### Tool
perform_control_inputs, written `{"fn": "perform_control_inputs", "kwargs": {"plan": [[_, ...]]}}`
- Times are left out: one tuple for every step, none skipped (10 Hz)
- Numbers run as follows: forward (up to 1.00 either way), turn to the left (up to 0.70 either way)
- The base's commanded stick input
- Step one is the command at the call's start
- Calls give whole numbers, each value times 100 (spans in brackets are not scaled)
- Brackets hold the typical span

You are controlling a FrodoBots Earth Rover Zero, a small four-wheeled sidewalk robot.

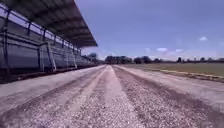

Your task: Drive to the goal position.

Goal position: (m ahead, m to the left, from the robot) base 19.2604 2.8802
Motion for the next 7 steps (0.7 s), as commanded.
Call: {"fn": "perform_control_inputs", "kwargs": {"plan": [[100, 0], [100, 0], [100, 0], [100, 0], [100, 0], [100, 0], [100, 0]]}}
